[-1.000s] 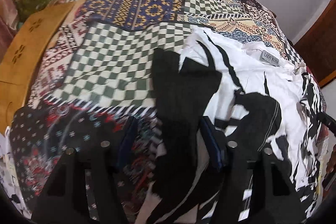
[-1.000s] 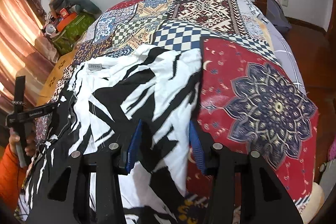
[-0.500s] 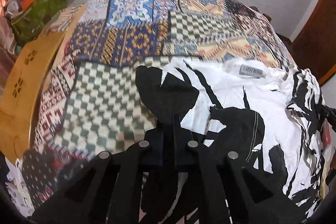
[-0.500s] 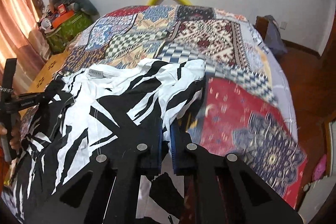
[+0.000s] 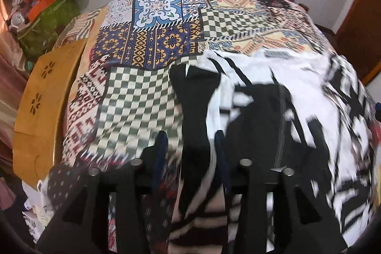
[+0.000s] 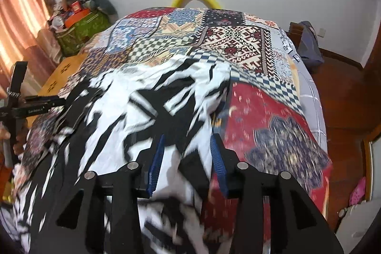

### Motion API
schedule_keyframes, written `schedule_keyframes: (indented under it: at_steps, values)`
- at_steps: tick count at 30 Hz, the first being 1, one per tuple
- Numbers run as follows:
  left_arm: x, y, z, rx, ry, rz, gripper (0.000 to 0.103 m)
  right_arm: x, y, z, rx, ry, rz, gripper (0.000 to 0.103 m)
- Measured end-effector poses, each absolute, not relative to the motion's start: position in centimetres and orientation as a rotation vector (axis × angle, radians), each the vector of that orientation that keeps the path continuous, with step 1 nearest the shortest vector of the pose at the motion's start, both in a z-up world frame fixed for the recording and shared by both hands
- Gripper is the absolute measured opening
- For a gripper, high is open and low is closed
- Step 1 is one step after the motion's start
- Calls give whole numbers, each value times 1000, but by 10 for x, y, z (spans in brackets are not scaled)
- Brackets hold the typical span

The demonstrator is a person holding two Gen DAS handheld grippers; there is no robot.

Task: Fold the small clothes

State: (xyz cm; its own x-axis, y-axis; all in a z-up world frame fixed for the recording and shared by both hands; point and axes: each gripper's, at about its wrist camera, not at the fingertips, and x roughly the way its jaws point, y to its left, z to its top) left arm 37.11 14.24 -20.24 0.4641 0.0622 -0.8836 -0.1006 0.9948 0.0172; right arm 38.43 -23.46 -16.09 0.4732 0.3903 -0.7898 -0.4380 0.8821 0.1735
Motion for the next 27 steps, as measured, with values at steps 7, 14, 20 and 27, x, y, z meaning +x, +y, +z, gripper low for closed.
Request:
schedule_keyframes:
  at_steps: [7, 14, 20, 27]
  values:
    - [288, 150, -197, -41, 1123, 79, 51, 327, -260, -167, -69, 998, 529, 47]
    - [211, 157, -210, -102, 1197, 62, 56, 284, -284, -203, -50, 1122, 484, 47]
    - [168, 151, -234, -123, 1244, 54, 59, 263, -291, -226, -15, 1187, 468, 47]
    - [146, 162, -237, -270, 1220, 20, 42, 253, -283, -228, 35, 1170, 510, 27]
